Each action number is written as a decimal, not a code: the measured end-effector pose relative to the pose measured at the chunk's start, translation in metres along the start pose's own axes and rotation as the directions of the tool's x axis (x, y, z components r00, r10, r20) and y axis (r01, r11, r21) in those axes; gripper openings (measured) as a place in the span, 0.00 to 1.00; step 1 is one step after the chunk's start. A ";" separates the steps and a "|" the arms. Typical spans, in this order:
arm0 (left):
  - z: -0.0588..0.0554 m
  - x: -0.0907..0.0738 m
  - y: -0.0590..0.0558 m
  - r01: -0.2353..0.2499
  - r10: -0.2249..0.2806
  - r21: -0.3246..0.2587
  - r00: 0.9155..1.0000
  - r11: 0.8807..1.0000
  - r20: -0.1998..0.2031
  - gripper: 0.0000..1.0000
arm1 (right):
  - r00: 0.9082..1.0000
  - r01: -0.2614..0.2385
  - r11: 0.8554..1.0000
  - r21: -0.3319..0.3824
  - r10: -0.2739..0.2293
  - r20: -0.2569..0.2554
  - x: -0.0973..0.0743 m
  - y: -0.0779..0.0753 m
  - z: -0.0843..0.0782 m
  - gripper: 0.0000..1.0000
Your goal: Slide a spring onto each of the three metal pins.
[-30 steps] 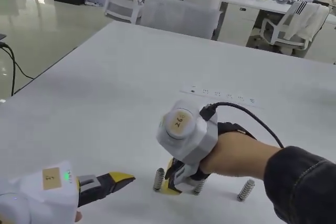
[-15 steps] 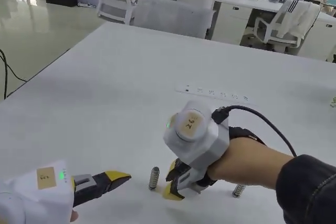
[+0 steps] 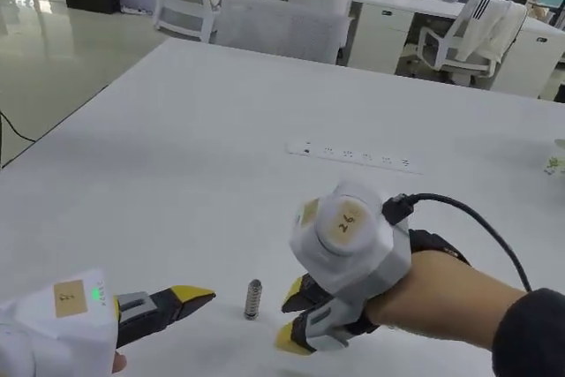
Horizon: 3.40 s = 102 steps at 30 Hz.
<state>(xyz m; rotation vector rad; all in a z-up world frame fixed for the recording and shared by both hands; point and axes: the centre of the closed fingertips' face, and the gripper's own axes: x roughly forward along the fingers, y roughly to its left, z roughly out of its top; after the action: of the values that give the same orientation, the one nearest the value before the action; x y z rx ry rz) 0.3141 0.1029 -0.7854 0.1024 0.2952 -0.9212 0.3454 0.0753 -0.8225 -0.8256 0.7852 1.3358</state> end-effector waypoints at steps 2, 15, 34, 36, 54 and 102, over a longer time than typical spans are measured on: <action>0.000 0.000 -0.001 0.002 -0.002 0.001 1.000 1.000 -0.002 0.66 | 1.000 0.005 1.000 0.011 -0.005 0.012 -0.003 0.002 -0.001 0.21; 0.002 0.000 -0.003 0.008 -0.008 0.008 1.000 1.000 -0.006 0.66 | 0.996 0.024 0.998 0.062 -0.030 0.088 -0.019 0.015 -0.006 0.25; 0.002 0.000 -0.008 0.018 -0.017 0.011 1.000 1.000 -0.015 0.67 | 0.984 0.080 0.983 0.166 -0.105 0.143 -0.046 0.020 -0.032 0.29; 0.002 -0.001 -0.009 0.019 -0.019 0.010 1.000 1.000 -0.017 0.67 | 0.983 0.086 0.979 0.184 -0.114 0.146 -0.048 0.020 -0.036 0.29; 0.002 -0.002 -0.009 0.018 -0.018 -0.003 1.000 1.000 -0.015 0.67 | 0.966 0.149 0.937 0.315 -0.206 0.155 -0.071 0.008 -0.070 0.32; -0.006 -0.001 -0.004 0.001 -0.002 -0.049 1.000 0.999 -0.020 0.69 | 0.886 0.228 0.896 0.381 -0.353 0.302 -0.082 -0.016 -0.116 0.63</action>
<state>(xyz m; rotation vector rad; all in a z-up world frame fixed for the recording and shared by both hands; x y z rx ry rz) 0.3098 0.1024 -0.7907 0.0668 0.3365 -0.9139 0.3527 -0.0666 -0.8088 -0.3855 0.5430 1.0009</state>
